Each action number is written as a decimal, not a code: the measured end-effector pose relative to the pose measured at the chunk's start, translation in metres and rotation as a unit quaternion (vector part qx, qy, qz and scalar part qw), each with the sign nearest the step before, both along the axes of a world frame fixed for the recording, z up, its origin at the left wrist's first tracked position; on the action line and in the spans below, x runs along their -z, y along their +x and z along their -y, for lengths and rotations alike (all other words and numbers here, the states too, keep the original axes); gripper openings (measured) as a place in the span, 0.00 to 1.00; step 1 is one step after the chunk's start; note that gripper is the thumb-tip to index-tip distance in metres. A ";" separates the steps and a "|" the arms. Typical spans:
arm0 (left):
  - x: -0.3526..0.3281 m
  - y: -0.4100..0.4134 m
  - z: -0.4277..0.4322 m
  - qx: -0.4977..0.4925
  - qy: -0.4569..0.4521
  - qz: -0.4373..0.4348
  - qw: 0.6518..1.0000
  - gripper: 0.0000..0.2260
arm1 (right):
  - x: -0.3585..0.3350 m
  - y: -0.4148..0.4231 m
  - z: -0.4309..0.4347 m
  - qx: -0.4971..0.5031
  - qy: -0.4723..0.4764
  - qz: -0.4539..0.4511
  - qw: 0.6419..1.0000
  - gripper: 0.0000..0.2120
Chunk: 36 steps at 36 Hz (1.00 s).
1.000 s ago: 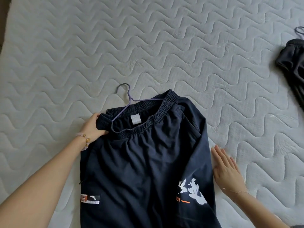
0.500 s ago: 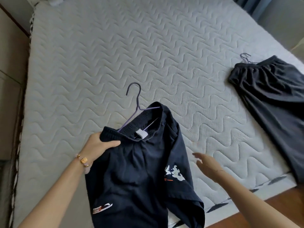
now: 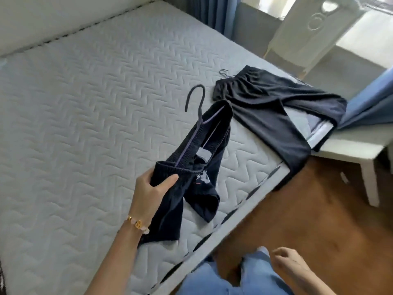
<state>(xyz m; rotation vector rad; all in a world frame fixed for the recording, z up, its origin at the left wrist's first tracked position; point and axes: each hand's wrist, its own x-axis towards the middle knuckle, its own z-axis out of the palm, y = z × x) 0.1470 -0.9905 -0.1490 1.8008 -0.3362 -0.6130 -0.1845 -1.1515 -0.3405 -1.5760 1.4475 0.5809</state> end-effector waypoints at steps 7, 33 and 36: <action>-0.007 -0.066 0.071 0.055 0.016 0.128 0.990 0.08 | 0.011 -0.124 -0.009 0.184 0.037 0.031 0.982 0.08; 0.015 -0.177 0.307 -0.129 0.001 0.170 0.977 0.05 | -0.038 -0.114 0.345 0.203 -0.046 0.269 0.940 0.14; 0.030 -0.170 0.343 -0.147 0.010 0.155 0.977 0.07 | -0.025 -0.114 0.375 0.196 -0.018 0.257 0.946 0.15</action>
